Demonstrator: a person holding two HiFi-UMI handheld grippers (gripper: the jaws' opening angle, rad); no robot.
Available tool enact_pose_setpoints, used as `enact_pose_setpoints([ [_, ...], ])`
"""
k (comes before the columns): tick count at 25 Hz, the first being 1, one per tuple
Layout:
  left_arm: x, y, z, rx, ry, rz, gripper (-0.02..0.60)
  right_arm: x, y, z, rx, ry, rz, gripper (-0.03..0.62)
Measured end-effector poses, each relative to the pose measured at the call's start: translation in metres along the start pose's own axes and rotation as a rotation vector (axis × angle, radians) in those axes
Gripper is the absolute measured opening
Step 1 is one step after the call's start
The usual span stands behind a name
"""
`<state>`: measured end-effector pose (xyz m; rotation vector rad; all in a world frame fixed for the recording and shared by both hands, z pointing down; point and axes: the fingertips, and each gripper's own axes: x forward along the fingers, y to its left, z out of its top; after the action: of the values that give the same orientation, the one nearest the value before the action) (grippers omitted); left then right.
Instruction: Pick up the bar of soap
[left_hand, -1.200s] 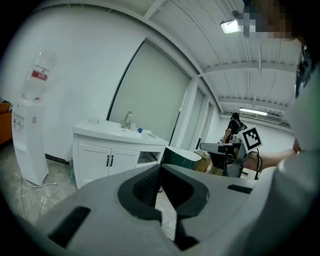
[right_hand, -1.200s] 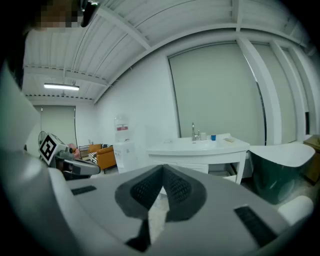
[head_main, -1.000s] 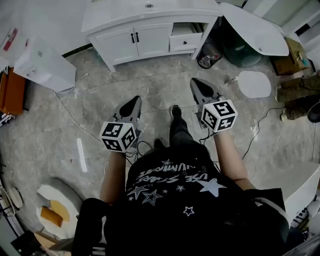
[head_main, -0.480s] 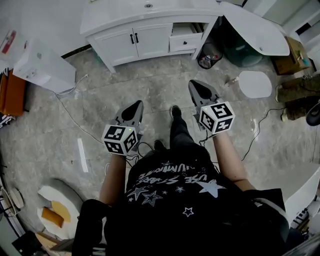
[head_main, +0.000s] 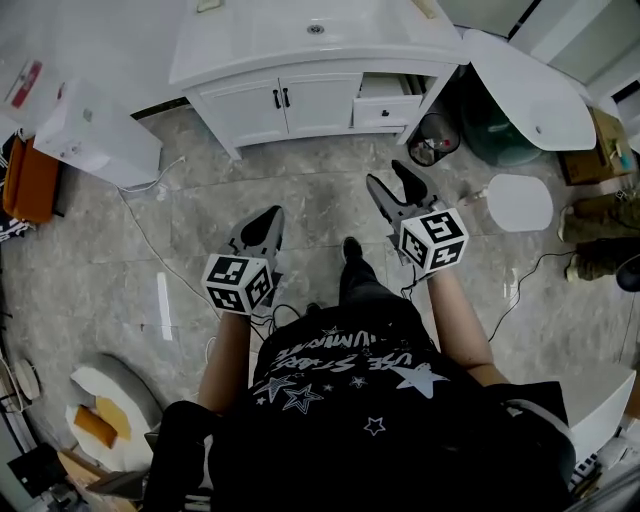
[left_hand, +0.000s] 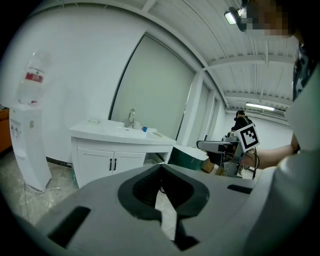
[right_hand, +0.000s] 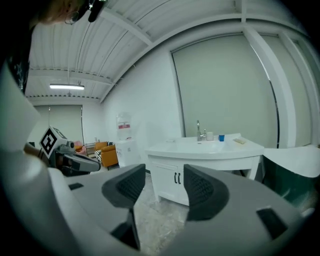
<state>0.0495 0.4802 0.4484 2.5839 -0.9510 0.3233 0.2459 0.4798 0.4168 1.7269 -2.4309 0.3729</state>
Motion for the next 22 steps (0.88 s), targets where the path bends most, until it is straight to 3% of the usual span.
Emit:
enact_pose_setpoints([
  [13,0.11,0.052,0.075,0.005,-0.058,0.163,0.009,0.125,-0.108,0.045,0.02,0.016,0.168,0.442],
  [22,0.127,0.096,0.089,-0.062,-0.073,0.298,0.009,0.175,-0.143,0.048,0.05,0.054,0.225,0.463],
])
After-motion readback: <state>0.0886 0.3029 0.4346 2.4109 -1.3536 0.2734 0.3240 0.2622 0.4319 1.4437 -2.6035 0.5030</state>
